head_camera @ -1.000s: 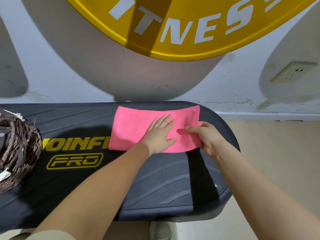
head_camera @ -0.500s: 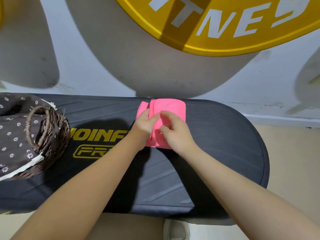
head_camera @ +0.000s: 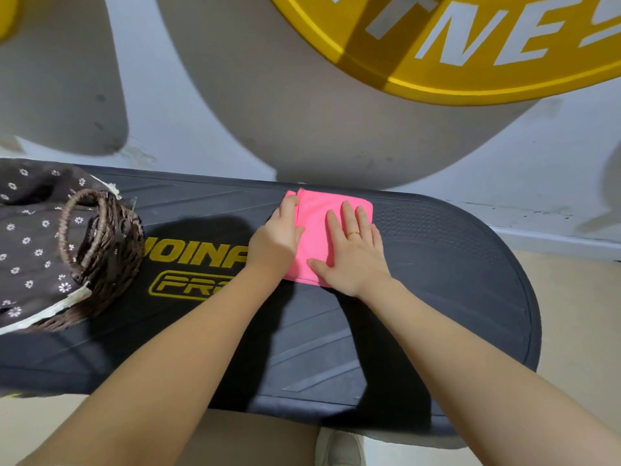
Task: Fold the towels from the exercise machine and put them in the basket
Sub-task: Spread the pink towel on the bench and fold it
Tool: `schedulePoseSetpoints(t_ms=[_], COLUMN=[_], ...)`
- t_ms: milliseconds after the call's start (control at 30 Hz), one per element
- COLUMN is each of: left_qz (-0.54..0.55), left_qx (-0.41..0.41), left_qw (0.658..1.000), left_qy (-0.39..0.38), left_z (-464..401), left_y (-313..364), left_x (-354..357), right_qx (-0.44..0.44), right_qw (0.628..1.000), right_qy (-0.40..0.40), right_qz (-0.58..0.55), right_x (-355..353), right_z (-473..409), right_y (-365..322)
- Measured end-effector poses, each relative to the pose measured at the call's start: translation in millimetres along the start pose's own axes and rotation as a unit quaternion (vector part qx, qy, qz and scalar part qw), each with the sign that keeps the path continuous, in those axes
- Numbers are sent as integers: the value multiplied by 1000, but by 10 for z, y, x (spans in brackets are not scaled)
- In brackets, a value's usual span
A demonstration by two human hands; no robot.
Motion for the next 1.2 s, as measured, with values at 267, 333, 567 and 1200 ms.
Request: schedulePoseSetpoints(t_ms=[267, 333, 567, 1200], left_qz=[-148, -210, -259, -157], left_qx=[174, 263, 202, 192], left_qw=[963, 933, 944, 969], left_qy=[143, 128, -26, -21], left_z=[-53, -36, -126, 368], left_y=[71, 129, -164, 515], left_x=[-44, 78, 379, 302], right_qx=[46, 43, 9, 249], right_qw=[998, 997, 995, 882], right_qy=[-42, -54, 11, 119], right_qz=[-20, -27, -95, -382], right_x=[81, 51, -76, -448], right_z=[-151, -225, -224, 437], right_y=[32, 48, 228, 711])
Point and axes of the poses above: each hand's wrist, its own z-axis away from the middle knuckle, its own x-axis out of the palm, y = z × x, the point moved 6 cm from there along -z, towards the middle knuckle, and after that the axes turned 14 degrees about -z, right-handed, at the moved point
